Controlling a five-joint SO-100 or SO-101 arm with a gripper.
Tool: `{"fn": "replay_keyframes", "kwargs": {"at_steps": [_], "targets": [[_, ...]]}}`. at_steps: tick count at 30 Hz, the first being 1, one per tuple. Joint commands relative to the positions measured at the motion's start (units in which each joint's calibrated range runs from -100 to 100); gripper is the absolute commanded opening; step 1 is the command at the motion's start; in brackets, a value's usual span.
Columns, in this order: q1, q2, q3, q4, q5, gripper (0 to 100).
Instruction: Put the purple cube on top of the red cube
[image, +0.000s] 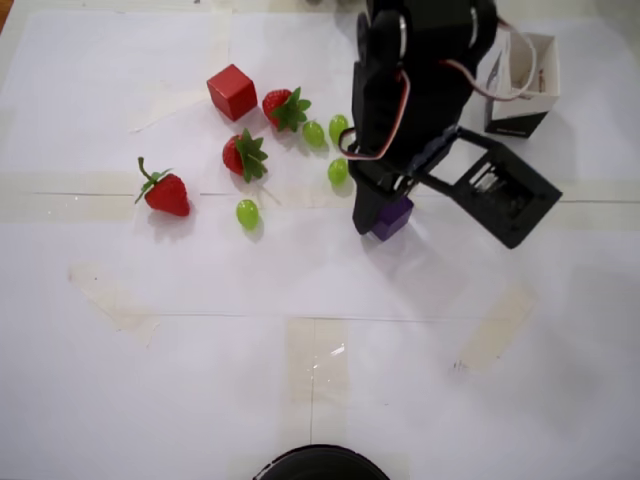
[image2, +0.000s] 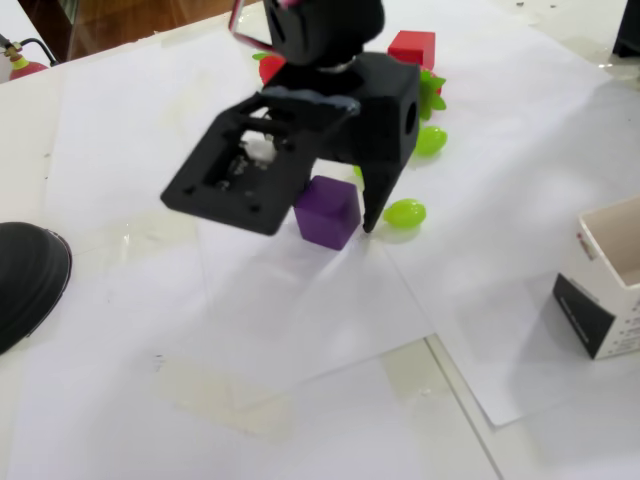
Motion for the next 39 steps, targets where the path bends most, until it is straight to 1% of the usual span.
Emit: {"fn": "replay_keyframes", "kwargs": {"at_steps": [1,3,8,10,14,19,27,35,39], "targets": [[0.7,-2.2,0.2,-0.7,0.0,22],[0.7,-2.6,0.6,-0.7,-0.1,21],[0.9,-3.3,0.6,1.0,-1.3,10],[1.0,-3.8,0.6,1.5,-1.5,8],[0.8,-4.7,0.6,2.2,-2.1,7],[0.7,-9.6,0.5,6.0,-3.4,7],[2.8,-20.2,-4.9,16.0,-3.8,8],[7.0,-28.9,-7.7,24.1,-4.4,8],[10.5,-33.6,-3.4,25.8,-4.3,8]]}}
